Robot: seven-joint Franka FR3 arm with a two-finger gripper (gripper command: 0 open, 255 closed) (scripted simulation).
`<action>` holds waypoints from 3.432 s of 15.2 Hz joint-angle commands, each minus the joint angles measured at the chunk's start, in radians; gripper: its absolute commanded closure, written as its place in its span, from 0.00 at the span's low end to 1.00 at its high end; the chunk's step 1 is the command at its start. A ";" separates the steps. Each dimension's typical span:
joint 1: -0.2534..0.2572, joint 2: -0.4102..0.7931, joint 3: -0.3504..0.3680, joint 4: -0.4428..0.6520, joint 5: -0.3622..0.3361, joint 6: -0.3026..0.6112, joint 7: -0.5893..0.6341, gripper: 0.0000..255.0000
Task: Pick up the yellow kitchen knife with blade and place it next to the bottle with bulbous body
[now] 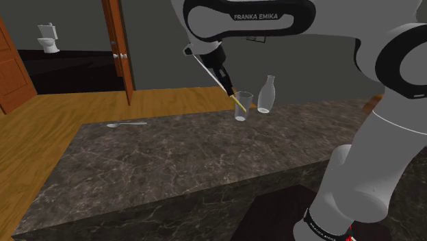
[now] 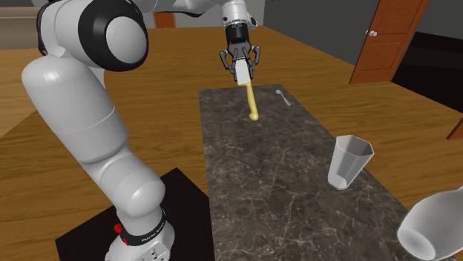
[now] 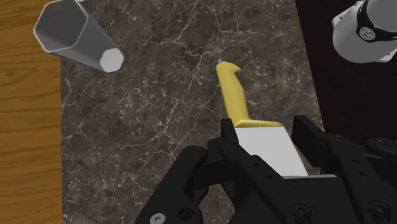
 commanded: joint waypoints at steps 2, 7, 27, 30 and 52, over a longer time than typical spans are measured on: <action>0.002 0.014 0.003 0.056 -0.006 -0.041 -0.013 1.00; -0.039 -0.067 -0.050 -0.036 -0.031 0.010 -0.100 1.00; -0.224 -0.234 -0.375 -0.239 -0.200 0.288 -0.522 1.00; -0.250 -0.221 -0.430 -0.229 -0.217 0.334 -0.587 1.00; -0.338 -0.122 -0.627 -0.296 -0.238 0.624 -0.729 1.00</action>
